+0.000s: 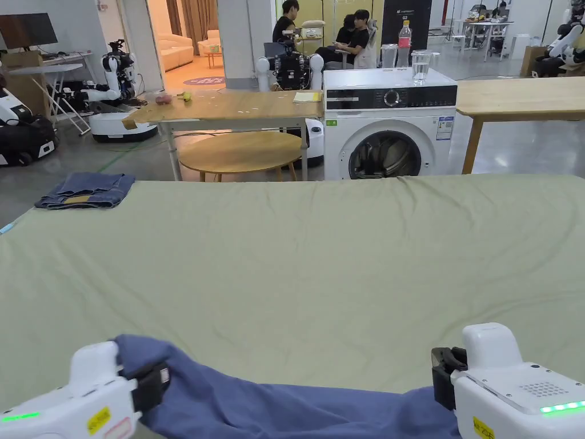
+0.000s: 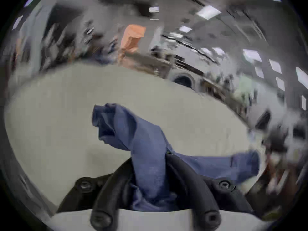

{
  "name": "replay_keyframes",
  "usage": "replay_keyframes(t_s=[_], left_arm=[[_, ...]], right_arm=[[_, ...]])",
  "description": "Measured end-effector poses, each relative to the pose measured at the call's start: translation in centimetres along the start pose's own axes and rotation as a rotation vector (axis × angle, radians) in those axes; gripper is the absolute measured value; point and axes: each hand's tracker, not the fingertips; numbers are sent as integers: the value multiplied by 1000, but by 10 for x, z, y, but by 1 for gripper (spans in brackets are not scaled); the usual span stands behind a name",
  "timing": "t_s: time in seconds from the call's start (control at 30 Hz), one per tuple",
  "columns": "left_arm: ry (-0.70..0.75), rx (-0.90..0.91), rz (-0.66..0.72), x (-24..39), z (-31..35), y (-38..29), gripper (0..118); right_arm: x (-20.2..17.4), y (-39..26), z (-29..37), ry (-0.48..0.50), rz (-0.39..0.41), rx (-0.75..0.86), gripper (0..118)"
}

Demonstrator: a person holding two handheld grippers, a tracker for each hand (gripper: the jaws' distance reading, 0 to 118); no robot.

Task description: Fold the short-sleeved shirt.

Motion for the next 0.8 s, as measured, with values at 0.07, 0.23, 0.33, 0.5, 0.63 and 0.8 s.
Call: replay_keyframes(t_s=[0.07, 0.23, 0.33, 0.5, 0.63, 0.8], left_arm=[[-11, 5, -202, 54, -4, -1, 8], [-2, -147, -626, 172, -50, -46, 7], [35, -239, -678, 200, -76, -75, 7], [-91, -97, -486, 194, -43, -60, 78], [-203, 23, -170, 170, 14, -12, 85], [-185, -150, 102, 129, -33, -4, 21]], right_arm=[[0, 0, 1, -5, 11, 6, 0], [6, -3, 9, -5, 27, 17, 0], [15, -11, 11, -17, 29, 12, 0], [30, -20, 16, -10, -2, 8, 0], [35, -22, 16, -11, -20, 14, 0], [37, -22, 14, 2, -60, 9, 0]])
